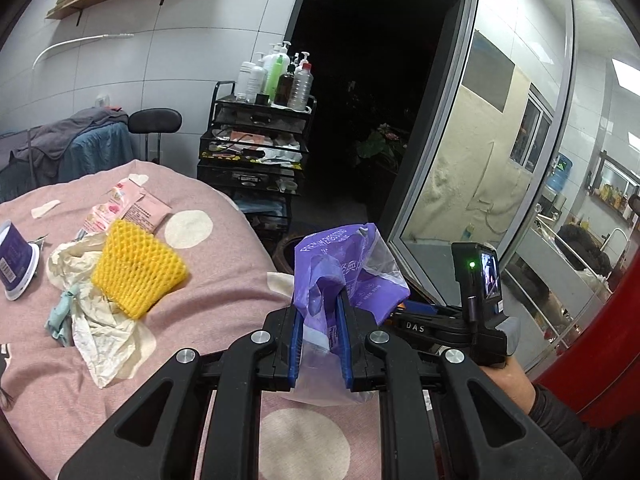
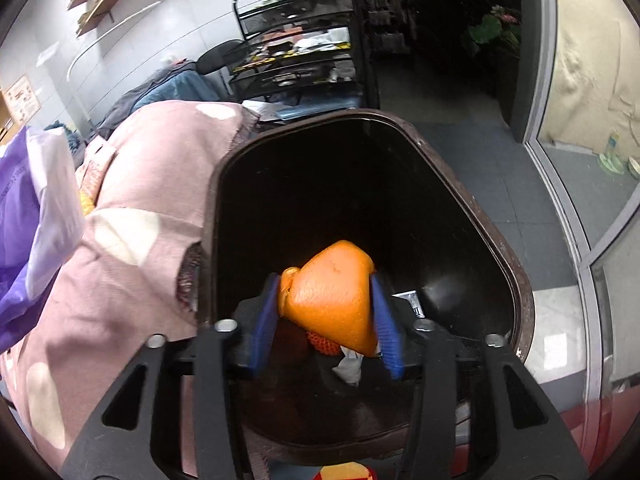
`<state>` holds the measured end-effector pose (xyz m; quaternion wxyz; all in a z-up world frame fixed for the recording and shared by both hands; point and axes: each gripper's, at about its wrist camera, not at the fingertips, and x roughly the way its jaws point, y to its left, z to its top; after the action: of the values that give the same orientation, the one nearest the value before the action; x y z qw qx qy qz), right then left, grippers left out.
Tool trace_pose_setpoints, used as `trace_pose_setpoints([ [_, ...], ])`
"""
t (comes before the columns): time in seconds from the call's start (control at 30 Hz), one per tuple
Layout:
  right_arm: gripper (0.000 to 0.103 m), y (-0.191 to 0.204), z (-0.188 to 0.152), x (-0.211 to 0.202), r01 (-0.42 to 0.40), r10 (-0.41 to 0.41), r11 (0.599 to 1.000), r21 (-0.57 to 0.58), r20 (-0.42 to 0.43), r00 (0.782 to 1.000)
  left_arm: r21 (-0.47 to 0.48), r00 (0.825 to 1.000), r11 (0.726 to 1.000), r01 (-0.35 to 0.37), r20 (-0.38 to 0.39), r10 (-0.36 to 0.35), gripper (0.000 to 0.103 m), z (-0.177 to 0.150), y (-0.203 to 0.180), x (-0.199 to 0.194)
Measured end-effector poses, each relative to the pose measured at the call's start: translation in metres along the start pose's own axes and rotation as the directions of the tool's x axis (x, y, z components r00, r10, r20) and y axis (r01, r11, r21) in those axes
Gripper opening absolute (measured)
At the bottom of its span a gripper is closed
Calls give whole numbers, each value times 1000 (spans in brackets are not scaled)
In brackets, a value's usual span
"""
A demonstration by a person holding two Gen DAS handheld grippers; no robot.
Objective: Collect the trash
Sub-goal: 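Carry both items to the brown bin while the right tool drops the sweet potato inside, then lower the purple bag into the brown bin and open the left tool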
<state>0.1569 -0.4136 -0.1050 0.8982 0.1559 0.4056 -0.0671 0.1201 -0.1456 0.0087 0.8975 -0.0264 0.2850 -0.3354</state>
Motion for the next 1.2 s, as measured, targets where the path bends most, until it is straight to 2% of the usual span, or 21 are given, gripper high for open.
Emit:
trace_pose_setpoints([
  [0.03, 72, -1, -1, -2, 10, -10, 1000, 1, 10, 1000, 0, 1000, 1000, 3, -3, -3, 15, 0, 0, 2],
  [0.07, 75, -1, -2, -3, 16, -16, 1000, -1, 15, 1000, 0, 1000, 1000, 6, -6, -6, 15, 1, -1, 3],
  [0.4, 81, -1, -9, -40, 45, -45, 999, 5, 110, 993, -3, 998, 999, 51, -25, -51, 15, 14, -14, 25],
  [0.5, 87, -3, -11, -54, 47, -49, 999, 15, 141, 989, -9, 996, 997, 74, -54, -74, 15, 20, -21, 39],
  [0.63, 88, -6, -15, -68, 59, -62, 998, 23, 160, 985, -1, 990, 996, 95, -101, -94, 15, 23, -32, 62],
  [1.0, 89, -24, -24, -82, 73, -84, 994, 78, 152, 985, 17, 973, 995, 101, -209, -96, 15, 25, -50, 113],
  [1.2, 89, -31, -28, -82, 86, -98, 992, 91, 145, 985, 59, 961, 994, 91, -268, -72, 15, 21, -64, 136],
])
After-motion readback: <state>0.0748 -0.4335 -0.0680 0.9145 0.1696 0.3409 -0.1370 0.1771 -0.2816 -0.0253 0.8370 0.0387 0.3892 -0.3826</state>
